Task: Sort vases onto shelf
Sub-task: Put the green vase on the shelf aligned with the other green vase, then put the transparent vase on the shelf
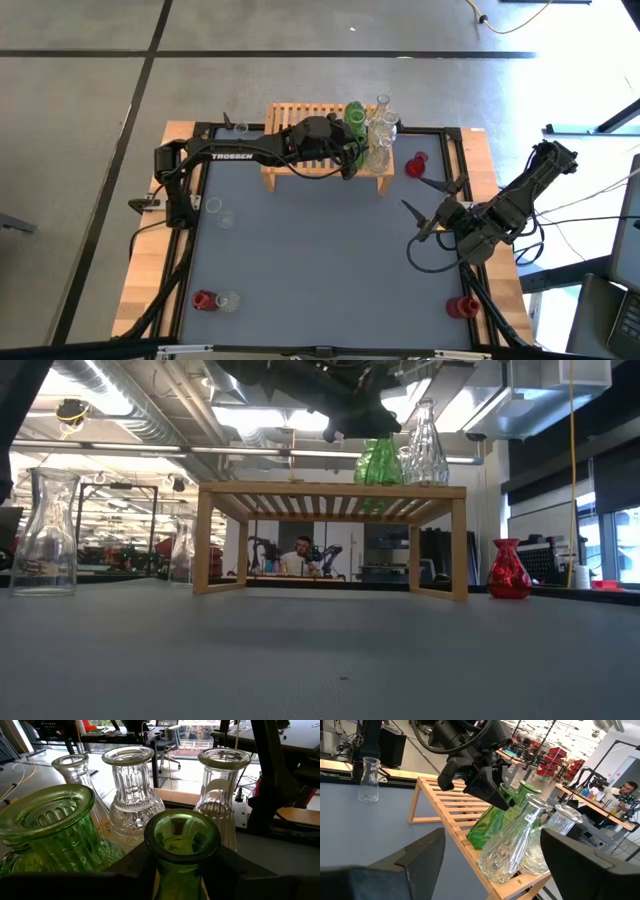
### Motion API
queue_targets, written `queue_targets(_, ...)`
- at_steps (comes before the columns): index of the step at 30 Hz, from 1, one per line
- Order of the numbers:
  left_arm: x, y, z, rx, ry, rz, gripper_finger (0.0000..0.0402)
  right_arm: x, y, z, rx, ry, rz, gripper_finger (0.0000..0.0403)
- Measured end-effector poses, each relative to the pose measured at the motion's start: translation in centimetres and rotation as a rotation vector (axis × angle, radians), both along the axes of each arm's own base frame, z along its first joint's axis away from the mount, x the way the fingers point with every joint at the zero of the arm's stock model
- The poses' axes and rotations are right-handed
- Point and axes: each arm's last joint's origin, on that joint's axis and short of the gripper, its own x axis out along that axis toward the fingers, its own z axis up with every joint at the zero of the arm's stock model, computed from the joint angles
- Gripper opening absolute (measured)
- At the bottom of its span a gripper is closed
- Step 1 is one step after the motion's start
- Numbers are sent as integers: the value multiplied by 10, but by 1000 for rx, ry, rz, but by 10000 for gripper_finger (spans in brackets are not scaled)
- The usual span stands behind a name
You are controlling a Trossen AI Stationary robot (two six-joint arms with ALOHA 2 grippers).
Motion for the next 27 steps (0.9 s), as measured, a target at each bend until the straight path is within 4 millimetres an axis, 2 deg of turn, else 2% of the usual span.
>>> queue_targets(7, 0, 0, -1, -3, 13, 0, 186, 0, 0, 0, 0, 0, 0, 317)
queue_targets(13, -5, -1, 9, -2, 14, 2, 231, 0, 0, 0, 0, 0, 0, 317)
queue_targets(19, -11, -6, 38, 4, 11, -2, 241, 0, 0, 0, 0, 0, 0, 317)
queue_targets(24, -11, -18, 55, 22, 65, -38, 237, 0, 0, 0, 0, 0, 1, 317)
queue_targets(27, -18, -27, 67, 21, 109, -58, 236, 0, 0, 0, 2, 3, 4, 317)
